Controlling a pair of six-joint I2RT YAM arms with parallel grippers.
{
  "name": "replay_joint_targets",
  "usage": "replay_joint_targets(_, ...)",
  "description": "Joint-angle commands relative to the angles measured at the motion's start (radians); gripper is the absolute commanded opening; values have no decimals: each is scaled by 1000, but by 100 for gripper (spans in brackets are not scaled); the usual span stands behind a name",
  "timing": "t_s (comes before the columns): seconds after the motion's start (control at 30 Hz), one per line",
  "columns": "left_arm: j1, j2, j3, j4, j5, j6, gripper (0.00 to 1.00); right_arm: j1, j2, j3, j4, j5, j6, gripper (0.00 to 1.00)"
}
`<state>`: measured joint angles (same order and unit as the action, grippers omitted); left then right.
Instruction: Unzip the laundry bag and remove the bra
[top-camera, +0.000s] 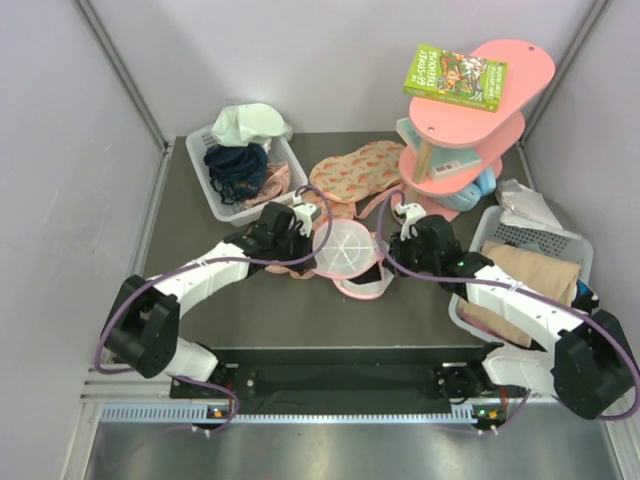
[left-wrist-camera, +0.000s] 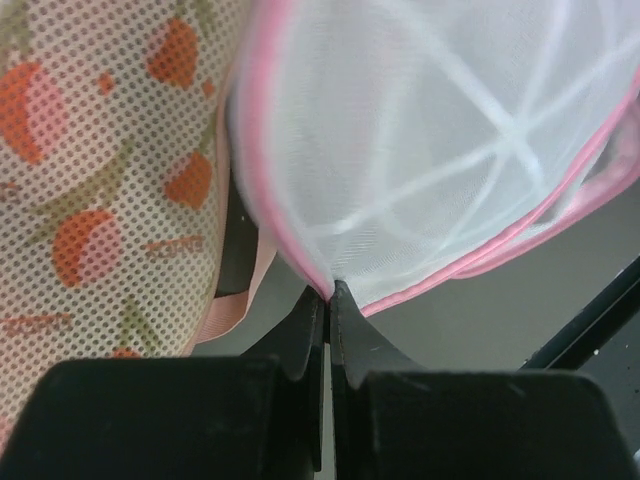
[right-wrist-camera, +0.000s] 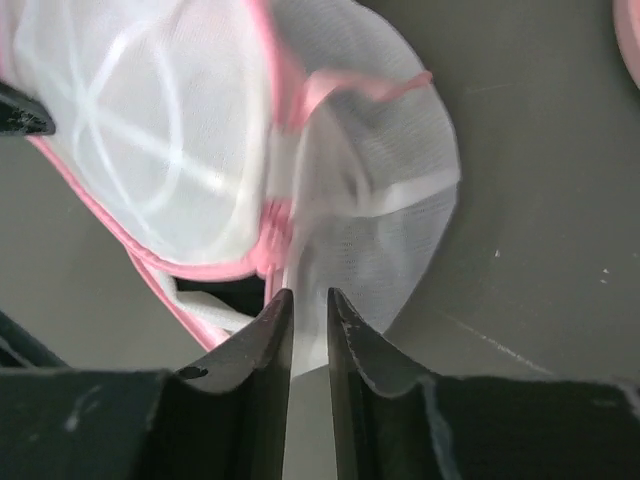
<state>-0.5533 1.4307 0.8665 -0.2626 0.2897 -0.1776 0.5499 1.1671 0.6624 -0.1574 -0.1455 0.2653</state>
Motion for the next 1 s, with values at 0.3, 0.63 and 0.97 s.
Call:
replay_joint_targets(0.3,-45,-32,155,-30,34,-149,0,-53,-175,71,-152,113,3,81)
replay_joint_targets(0.63,-181,42,244,89,58,-281,5,-110,-290,121,-241,277,43,90)
replay_joint_targets(0.97,-346,241,348,212,55,-358,27,-137,-372,117,-246,319,71,92)
